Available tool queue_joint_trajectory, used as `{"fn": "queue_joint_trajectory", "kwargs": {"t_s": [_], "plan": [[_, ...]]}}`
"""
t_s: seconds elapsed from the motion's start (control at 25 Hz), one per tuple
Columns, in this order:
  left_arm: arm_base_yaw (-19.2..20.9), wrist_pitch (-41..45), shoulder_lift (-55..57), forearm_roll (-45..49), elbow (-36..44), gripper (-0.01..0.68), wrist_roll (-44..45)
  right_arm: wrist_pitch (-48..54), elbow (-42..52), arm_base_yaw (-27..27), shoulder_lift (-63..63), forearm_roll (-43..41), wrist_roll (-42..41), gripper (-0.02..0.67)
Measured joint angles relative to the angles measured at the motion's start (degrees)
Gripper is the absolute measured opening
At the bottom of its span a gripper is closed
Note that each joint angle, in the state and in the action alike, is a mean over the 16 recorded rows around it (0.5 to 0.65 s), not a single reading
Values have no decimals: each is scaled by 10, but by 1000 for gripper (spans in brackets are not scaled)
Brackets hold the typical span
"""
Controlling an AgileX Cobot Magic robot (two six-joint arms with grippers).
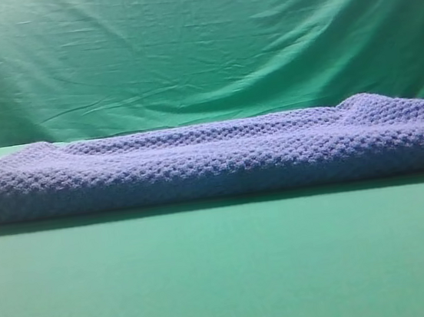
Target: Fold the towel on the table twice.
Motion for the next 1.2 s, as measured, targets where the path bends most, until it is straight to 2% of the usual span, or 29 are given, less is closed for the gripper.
{"fn": "queue_joint_trajectory", "kwargs": {"t_s": [0.28,0.48,1.2], "plan": [[0,-96,0,14,90,0,1,-124,101,0,0,1,-14,0],[0,-132,0,21,128,0,1,-169,145,0,0,3,-22,0],[0,-138,0,27,174,0,2,-169,186,0,0,9,-26,0]]}}
